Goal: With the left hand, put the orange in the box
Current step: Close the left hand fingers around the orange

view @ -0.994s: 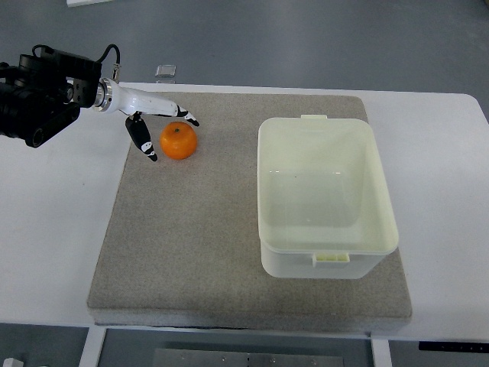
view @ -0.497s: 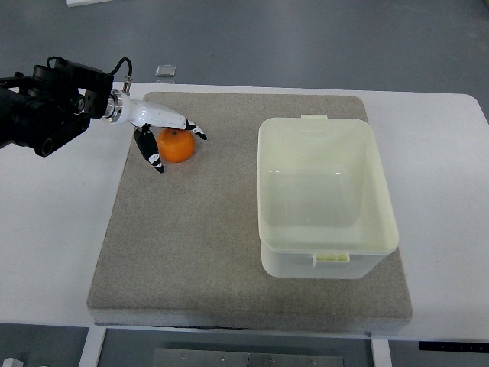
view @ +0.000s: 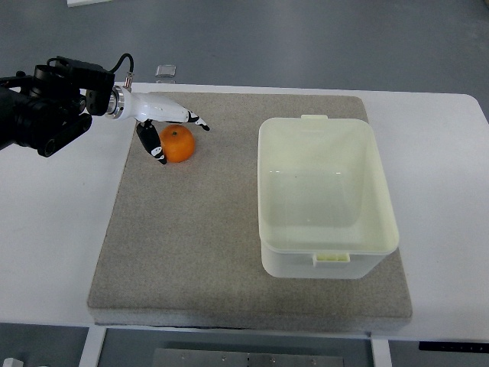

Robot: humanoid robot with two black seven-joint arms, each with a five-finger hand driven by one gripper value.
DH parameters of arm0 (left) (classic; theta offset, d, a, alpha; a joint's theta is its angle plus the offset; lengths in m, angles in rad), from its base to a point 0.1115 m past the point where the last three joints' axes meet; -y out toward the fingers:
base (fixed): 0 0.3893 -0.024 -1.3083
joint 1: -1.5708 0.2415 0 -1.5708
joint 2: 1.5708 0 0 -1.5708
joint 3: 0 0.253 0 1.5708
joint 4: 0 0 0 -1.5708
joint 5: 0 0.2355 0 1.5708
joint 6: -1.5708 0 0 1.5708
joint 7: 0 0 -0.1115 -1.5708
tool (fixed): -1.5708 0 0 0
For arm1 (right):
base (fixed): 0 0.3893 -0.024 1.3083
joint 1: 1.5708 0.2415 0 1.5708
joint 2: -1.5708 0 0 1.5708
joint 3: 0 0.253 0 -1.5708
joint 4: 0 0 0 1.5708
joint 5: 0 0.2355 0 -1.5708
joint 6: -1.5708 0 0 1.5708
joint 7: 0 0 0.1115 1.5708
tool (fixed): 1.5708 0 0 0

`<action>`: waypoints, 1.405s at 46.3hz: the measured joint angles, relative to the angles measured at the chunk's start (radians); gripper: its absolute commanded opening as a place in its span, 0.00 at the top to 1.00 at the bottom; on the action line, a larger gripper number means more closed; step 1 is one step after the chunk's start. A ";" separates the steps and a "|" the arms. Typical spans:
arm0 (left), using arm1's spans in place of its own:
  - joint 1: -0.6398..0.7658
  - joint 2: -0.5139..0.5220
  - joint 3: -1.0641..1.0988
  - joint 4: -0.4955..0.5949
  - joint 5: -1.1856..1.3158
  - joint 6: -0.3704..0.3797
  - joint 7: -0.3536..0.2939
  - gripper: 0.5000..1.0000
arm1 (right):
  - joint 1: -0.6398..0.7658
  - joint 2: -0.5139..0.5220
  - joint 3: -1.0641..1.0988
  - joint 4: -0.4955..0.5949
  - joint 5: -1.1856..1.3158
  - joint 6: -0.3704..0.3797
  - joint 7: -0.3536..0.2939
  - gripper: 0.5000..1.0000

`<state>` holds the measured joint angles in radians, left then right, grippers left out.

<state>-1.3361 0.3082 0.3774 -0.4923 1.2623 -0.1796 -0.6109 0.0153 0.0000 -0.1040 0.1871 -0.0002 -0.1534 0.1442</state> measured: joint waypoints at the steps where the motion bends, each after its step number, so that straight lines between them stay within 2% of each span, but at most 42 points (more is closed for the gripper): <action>1: 0.001 0.000 0.000 0.000 0.000 0.000 0.000 0.13 | 0.000 0.000 0.000 0.000 0.000 0.000 0.000 0.14; 10: 0.011 -0.006 0.000 0.002 0.000 0.000 0.000 0.31 | 0.000 0.000 0.000 0.000 0.000 0.000 0.000 0.14; 11: 0.012 -0.006 0.000 0.003 0.000 0.000 0.000 0.35 | 0.000 0.000 0.000 0.000 0.000 0.000 0.000 0.14; 14: 0.012 -0.006 0.000 0.003 0.000 0.000 0.000 0.39 | 0.000 0.000 0.000 0.000 0.000 0.000 0.000 0.14; 20: 0.012 -0.010 0.000 0.003 0.000 -0.001 0.000 0.68 | 0.000 0.000 0.000 0.000 0.000 0.000 0.000 0.14; 22: 0.012 -0.012 0.000 0.003 0.000 -0.001 0.000 1.00 | 0.000 0.000 0.000 0.000 0.000 0.000 0.000 0.14; 65: 0.012 -0.017 0.030 0.054 0.011 -0.012 0.001 1.00 | 0.000 0.000 0.000 0.000 0.000 0.000 0.000 0.14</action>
<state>-1.3245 0.2914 0.4079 -0.4379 1.2734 -0.1918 -0.6104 0.0153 0.0000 -0.1041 0.1872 -0.0002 -0.1534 0.1442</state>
